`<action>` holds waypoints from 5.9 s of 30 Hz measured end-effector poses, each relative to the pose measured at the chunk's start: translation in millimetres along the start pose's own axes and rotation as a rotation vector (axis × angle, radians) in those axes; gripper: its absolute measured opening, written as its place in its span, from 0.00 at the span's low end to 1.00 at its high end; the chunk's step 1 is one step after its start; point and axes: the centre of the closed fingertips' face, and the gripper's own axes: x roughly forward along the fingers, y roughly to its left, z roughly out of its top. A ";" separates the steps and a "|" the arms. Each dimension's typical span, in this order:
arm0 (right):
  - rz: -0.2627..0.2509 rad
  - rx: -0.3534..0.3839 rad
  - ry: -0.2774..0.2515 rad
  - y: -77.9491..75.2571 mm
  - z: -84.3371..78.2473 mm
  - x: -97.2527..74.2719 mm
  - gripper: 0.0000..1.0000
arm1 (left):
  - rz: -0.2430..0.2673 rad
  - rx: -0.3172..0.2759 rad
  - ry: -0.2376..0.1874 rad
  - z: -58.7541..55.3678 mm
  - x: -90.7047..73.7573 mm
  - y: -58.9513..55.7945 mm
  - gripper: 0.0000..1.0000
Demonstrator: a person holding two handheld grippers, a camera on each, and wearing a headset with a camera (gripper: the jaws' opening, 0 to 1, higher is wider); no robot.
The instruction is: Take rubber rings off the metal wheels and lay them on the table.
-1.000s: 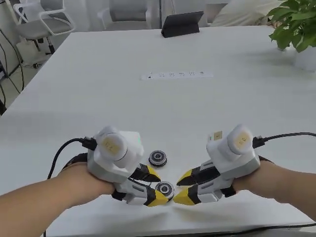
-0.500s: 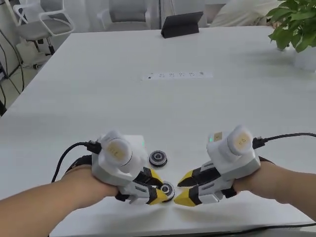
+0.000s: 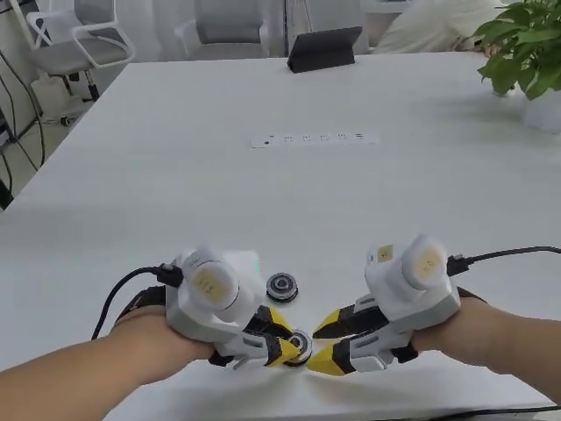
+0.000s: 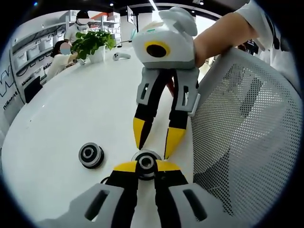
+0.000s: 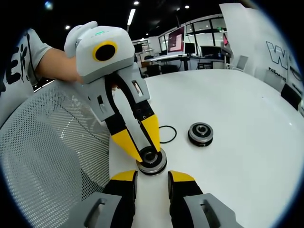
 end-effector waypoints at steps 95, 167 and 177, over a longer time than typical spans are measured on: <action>-0.022 0.304 -0.080 -14.9 -4.3 -6.0 0.00 | 0.029 -0.042 -0.048 0.8 1.5 4.5 0.07; 0.031 0.330 -0.206 -7.7 21.3 -10.6 0.00 | 0.042 -0.059 -0.042 2.4 3.7 4.7 0.07; 0.030 0.340 -0.207 -8.8 20.8 -13.4 0.00 | 0.022 -0.060 -0.029 2.9 3.6 2.6 0.10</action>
